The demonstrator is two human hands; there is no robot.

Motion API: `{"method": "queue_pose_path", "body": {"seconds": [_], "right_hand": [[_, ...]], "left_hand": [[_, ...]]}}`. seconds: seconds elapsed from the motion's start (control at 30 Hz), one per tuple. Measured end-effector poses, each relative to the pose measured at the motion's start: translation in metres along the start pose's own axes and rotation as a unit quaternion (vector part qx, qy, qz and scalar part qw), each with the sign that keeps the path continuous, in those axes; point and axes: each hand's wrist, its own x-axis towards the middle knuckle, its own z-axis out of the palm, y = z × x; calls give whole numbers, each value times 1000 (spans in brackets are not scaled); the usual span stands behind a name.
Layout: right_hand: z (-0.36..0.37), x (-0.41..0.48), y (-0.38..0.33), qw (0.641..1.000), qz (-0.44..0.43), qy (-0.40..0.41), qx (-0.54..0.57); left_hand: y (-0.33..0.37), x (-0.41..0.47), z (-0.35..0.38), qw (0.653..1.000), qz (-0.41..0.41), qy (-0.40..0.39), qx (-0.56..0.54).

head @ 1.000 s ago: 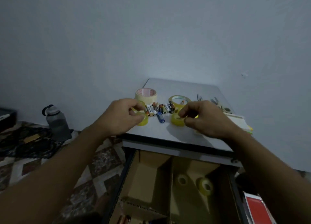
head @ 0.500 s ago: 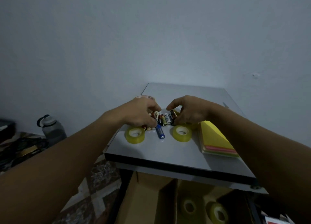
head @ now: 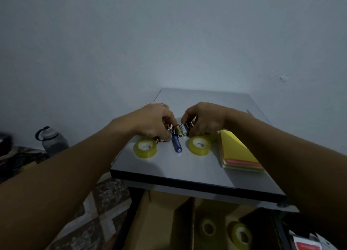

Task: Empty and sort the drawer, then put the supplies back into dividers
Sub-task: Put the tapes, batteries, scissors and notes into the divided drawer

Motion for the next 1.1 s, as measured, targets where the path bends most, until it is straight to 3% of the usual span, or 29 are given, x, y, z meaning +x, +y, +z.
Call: {"method": "queue_pose_path", "body": {"seconds": [0.77, 1.1], "right_hand": [[1, -4, 7, 997, 7, 47, 57], [-1, -12, 12, 988, 21, 79, 132]], "left_hand": [[-5, 1, 8, 999, 18, 41, -26], [-3, 11, 12, 999, 15, 29, -21]]}}
